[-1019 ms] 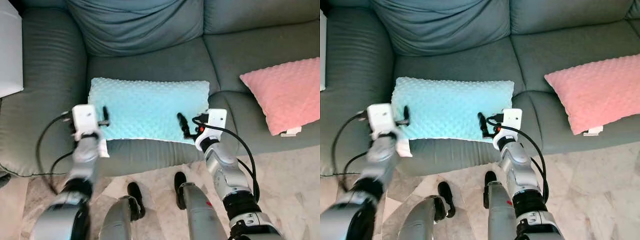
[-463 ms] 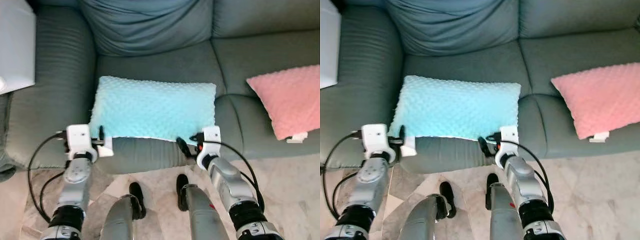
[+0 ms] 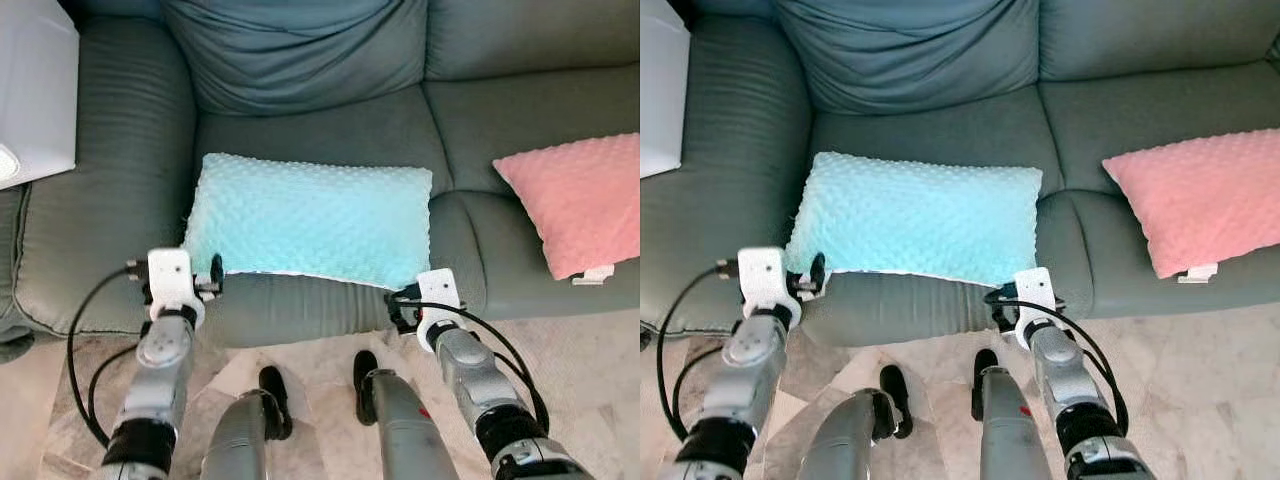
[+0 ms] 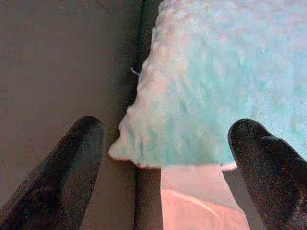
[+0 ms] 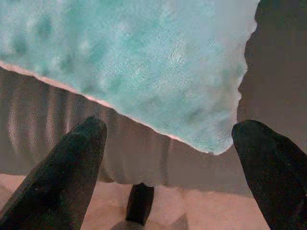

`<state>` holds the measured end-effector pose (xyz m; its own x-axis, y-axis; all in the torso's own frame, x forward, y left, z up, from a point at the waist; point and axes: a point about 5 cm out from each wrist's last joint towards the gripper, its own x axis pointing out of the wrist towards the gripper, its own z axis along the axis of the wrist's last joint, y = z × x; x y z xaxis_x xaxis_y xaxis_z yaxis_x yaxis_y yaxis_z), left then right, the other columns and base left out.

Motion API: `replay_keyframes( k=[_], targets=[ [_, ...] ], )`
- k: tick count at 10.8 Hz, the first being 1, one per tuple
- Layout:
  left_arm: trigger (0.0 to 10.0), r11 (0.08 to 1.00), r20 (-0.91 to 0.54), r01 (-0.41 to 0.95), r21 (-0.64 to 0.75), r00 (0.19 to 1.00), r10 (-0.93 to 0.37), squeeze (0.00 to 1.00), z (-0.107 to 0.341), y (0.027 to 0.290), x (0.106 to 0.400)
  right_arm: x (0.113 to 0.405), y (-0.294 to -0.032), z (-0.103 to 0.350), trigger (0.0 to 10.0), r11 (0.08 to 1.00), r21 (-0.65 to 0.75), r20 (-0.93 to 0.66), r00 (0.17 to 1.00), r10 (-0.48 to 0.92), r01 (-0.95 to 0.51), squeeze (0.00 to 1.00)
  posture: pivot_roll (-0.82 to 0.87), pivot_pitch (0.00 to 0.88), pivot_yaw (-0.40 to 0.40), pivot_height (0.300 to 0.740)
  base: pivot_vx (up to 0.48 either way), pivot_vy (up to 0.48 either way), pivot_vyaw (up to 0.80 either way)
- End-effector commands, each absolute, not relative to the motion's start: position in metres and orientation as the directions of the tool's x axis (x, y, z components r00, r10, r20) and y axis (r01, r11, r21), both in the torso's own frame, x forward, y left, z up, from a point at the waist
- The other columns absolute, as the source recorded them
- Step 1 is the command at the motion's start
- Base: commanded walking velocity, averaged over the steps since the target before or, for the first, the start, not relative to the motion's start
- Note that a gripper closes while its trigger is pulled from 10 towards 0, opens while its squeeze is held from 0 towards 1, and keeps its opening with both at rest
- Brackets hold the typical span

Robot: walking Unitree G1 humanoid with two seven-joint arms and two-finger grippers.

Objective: Move the pillow to the sofa

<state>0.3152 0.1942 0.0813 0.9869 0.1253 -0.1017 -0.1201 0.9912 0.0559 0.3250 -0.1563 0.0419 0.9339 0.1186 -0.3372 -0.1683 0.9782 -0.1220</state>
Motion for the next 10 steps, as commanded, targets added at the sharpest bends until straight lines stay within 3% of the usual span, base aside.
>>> replay_keyframes(
  k=[1, 5, 10],
  targets=[
    [10.0, 0.991, -0.161, -0.119, 0.06, 0.979, 0.128, 0.0, 0.068, 0.197, 0.304, 0.314, -0.162, 0.026, 10.0, 0.983, -0.127, -0.37, 0.926, 0.078, -0.133, 0.0, -0.13, 0.442, 0.078, 0.74, 0.0, 0.0, 0.0],
    [10.0, 0.992, -0.175, -0.112, 0.058, 0.977, 0.121, 0.0, 0.07, 0.194, 0.303, 0.329, -0.168, 0.046, 10.0, 0.994, -0.087, -0.24, 0.97, 0.037, -0.059, 0.0, -0.12, 0.449, 0.085, 0.74, 0.0, 0.0, 0.0],
    [10.0, 0.994, -0.175, -0.104, 0.044, 0.978, 0.11, 0.0, 0.072, 0.188, 0.303, 0.332, -0.164, 0.045, 10.0, 0.995, 0.04, -0.259, 0.96, 0.103, -0.096, 0.0, -0.09, 0.455, 0.091, 0.74, 0.0, 0.0, 0.0]
  ],
)
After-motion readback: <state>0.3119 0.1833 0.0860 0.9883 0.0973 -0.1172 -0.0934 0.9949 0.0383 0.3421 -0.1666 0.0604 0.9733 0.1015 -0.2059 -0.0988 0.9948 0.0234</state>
